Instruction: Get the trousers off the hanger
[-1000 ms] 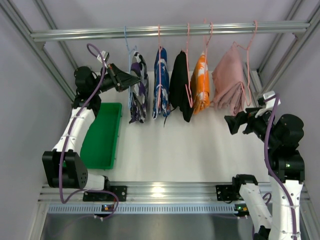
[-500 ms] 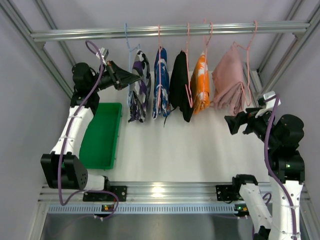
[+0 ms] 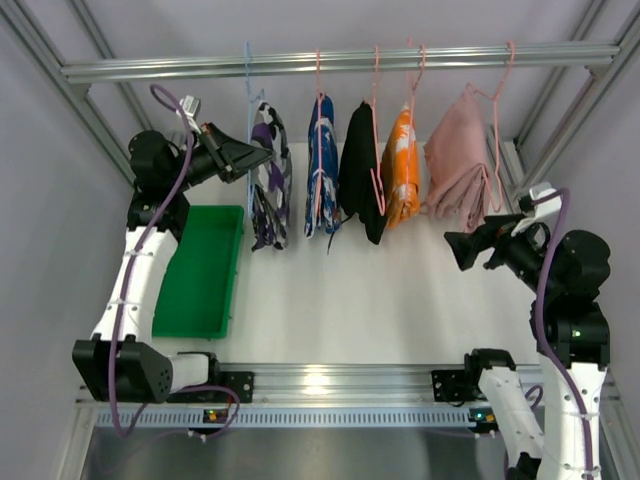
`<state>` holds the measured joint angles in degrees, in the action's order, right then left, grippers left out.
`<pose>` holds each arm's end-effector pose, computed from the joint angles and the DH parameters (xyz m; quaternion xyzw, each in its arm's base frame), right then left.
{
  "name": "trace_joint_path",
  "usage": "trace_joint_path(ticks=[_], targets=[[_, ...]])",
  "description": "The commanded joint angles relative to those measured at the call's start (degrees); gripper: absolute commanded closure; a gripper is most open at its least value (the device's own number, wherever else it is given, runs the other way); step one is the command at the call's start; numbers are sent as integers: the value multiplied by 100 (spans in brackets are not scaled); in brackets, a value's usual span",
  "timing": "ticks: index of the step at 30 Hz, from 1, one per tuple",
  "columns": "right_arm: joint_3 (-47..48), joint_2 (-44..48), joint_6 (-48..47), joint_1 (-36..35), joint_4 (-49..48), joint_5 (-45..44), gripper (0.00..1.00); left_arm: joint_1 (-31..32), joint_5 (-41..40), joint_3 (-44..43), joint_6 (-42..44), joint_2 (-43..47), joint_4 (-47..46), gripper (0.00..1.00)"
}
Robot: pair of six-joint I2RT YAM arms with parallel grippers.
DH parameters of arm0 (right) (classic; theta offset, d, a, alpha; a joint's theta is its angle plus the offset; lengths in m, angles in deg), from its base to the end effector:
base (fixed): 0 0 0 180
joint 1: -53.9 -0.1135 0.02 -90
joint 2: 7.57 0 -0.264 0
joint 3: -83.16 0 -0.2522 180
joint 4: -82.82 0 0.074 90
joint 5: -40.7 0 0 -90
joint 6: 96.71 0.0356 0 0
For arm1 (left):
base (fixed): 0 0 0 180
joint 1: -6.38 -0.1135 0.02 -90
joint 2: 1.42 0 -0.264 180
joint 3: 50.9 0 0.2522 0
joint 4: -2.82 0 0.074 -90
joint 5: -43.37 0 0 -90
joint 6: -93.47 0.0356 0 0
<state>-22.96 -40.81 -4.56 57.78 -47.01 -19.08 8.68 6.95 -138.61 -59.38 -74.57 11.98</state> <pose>0.0949 0.0115 0.4051 -0.1294 0.7448 0.1896 0.6265 0.2809 -0.0400 0.4385 -0.0150 0.6869 -0.6111 0.3931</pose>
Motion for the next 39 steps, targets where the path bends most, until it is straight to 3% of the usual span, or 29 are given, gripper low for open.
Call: trace_joint_path(ticks=[1,8,12,26,39], targets=[[97,80,355,-19,-555,335,1,24,188,-164,791,845,-938,100],[237,-218,769,-19,-959,582,0,24,82,408,1099,1495,-735,100],[220,-298,813,-19,-1047,608,1,24,-102,365,1091,1356,-691,100],[220,-280,664,-19,-1004,468,0,24,-85,-181,-517,-103,-3264,100],[123,-271,681,-19,-1109,520,0,24,-129,-822,-465,212,-3223,100]])
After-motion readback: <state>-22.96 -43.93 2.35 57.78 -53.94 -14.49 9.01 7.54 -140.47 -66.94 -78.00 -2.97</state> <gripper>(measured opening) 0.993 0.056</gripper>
